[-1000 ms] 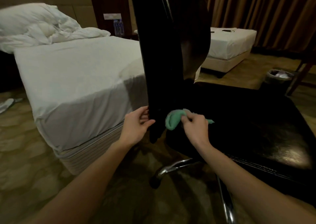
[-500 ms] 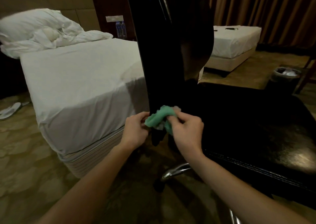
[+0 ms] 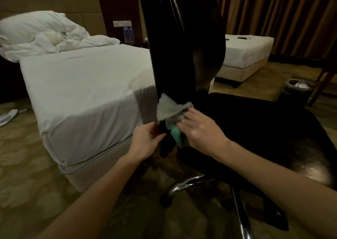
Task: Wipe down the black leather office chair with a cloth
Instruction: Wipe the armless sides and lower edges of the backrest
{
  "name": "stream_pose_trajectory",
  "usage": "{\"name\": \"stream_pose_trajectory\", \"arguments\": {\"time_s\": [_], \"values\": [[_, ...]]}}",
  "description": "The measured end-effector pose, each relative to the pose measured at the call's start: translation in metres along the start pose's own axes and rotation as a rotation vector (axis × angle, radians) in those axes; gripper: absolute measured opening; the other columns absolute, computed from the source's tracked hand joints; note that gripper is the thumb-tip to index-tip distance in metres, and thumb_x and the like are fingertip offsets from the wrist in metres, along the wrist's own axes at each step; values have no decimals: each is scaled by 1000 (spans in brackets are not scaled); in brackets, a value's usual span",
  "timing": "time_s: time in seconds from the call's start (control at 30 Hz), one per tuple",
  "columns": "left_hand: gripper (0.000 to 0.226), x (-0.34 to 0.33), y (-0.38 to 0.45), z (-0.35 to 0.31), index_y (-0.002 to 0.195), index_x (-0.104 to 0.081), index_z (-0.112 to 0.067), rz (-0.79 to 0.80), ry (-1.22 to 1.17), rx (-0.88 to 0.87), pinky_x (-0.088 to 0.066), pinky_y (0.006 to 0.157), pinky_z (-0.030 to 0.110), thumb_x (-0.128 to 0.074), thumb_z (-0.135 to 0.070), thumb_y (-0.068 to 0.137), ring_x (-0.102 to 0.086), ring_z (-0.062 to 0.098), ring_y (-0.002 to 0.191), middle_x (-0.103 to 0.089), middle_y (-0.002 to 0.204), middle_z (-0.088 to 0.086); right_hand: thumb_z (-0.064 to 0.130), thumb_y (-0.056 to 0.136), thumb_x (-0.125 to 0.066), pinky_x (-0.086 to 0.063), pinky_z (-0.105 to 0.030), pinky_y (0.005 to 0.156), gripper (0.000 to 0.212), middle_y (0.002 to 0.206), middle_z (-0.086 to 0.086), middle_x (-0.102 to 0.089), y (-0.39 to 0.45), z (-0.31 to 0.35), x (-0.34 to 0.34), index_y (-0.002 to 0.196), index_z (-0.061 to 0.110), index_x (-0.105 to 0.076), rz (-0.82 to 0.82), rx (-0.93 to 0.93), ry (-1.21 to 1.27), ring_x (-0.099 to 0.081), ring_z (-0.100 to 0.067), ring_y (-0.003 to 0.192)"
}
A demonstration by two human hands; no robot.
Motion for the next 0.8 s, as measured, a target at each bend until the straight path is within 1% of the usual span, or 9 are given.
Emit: {"name": "stream_pose_trajectory", "arguments": {"time_s": [0.07,0.2,0.3,0.37,0.43,0.5,0.57,0.63,0.8], "values": [[15,0,-3,-4,99,-73,-13,-2,-13,-28,-55,76,11,-75,-5,86,-62,-15,80,-68,84,-15,8,86,-64,-37,-40,110,19,104,-12,-72,-4,3,-8,103,3,-72,62,29,-22,-62,-30,104],[23,1,-6,-6,107,-74,-5,-36,14,-29,-49,70,4,-72,0,85,-69,0,87,-72,92,-6,7,92,-52,-39,-40,107,22,107,-13,-71,34,-4,2,102,3,-71,-81,-38,14,-61,-32,106],[19,3,-9,-11,102,-75,-6,-33,41,-61,-41,62,1,-71,0,84,-59,-17,69,-70,83,-6,5,94,-53,-33,-42,114,22,113,-15,-69,31,-4,-7,109,1,-69,-140,-69,16,-59,-34,114],[20,3,-9,-10,98,-74,-13,-33,13,-63,-41,63,0,-73,1,84,-58,-20,71,-71,83,-9,6,93,-56,-30,-43,116,24,117,-13,-68,9,3,-25,114,2,-69,-20,-1,-20,-58,-32,116],[27,1,-9,-7,102,-72,-18,-14,-18,-52,-46,72,2,-74,2,84,-66,-9,87,-69,88,-20,9,86,-65,-36,-41,111,25,111,-8,-70,-23,5,-46,110,8,-71,161,43,-12,-60,-30,112],[40,-4,-11,-1,124,-66,-9,31,-95,5,-50,88,7,-71,5,86,-66,-1,99,-68,103,-15,16,84,-68,-45,-37,99,25,105,-1,-70,-57,-4,-59,109,17,-70,330,-54,94,-63,-27,103],[49,-13,-18,6,135,-58,-8,67,-90,37,-48,94,8,-71,2,88,-64,-3,104,-67,116,-7,28,95,-57,-51,-38,90,24,112,3,-69,-87,-21,-57,117,27,-64,471,-274,271,-65,-23,104],[54,-25,-29,16,141,-54,-12,115,-17,61,-48,97,14,-72,-8,90,-61,-1,111,-65,123,-7,39,98,-48,-54,-40,85,29,118,5,-69,-107,-41,-45,125,38,-60,521,-414,348,-66,-22,105],[51,-45,-49,22,142,-50,-15,179,129,194,-56,92,40,-66,-25,95,-67,19,104,-67,119,1,46,96,-46,-55,-42,88,36,131,21,-61,-160,-80,-21,131,47,-52,652,-390,392,-63,-14,114]]}}
Point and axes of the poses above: each hand's wrist, its own y-axis towards the middle knuckle, its own x-axis out of the back of the hand, z = x × y, the point moved 6 cm from there along y, towards the middle knuckle
